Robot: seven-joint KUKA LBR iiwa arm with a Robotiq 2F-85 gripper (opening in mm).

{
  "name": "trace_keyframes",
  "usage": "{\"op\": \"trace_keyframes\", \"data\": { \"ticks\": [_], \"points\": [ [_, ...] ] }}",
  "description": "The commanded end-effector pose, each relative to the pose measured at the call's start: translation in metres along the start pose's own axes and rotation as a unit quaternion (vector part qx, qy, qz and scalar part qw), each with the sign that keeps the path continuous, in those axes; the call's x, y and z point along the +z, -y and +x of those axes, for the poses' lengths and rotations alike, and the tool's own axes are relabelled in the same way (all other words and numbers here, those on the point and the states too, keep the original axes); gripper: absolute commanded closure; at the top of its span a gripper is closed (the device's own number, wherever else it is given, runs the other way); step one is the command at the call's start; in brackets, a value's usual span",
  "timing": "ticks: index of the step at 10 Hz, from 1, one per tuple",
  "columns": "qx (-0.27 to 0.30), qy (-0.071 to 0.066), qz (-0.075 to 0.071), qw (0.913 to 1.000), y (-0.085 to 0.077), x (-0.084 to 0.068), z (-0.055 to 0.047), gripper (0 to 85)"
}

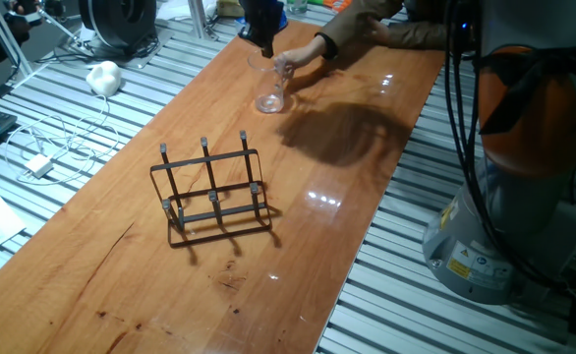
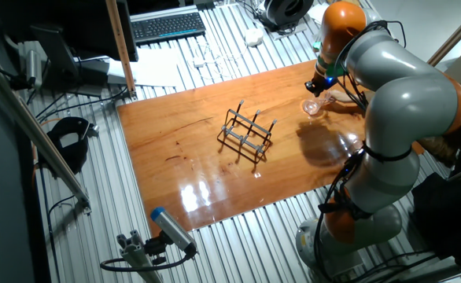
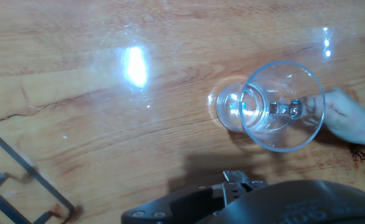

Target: Put the cup on the cup rack

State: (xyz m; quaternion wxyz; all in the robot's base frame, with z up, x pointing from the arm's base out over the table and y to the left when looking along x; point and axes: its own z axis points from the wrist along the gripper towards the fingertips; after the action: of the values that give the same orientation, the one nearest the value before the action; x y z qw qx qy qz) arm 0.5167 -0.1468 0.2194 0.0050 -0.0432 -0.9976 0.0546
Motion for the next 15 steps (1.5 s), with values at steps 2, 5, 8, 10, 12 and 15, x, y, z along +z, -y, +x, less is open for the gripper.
{"op": "trace_keyframes", "data": {
  "ticks": [2, 5, 8, 10, 12, 15],
  "points": [
    [0.001, -0.002, 0.0, 1.0, 0.0, -0.0003, -0.0002, 85.0],
    [0.0, 0.0, 0.001, 1.0, -0.0004, -0.0009, -0.0003, 85.0],
    [0.0, 0.0, 0.002, 1.0, -0.0004, -0.0008, -0.0004, 85.0],
    [0.0, 0.0, 0.002, 1.0, -0.0003, -0.0015, -0.0002, 85.0],
    [0.0, 0.0, 0.002, 1.0, -0.0004, -0.0021, -0.0003, 85.0],
    [0.003, -0.003, 0.0, 1.0, -0.0012, -0.0036, -0.0014, 85.0]
  ]
}}
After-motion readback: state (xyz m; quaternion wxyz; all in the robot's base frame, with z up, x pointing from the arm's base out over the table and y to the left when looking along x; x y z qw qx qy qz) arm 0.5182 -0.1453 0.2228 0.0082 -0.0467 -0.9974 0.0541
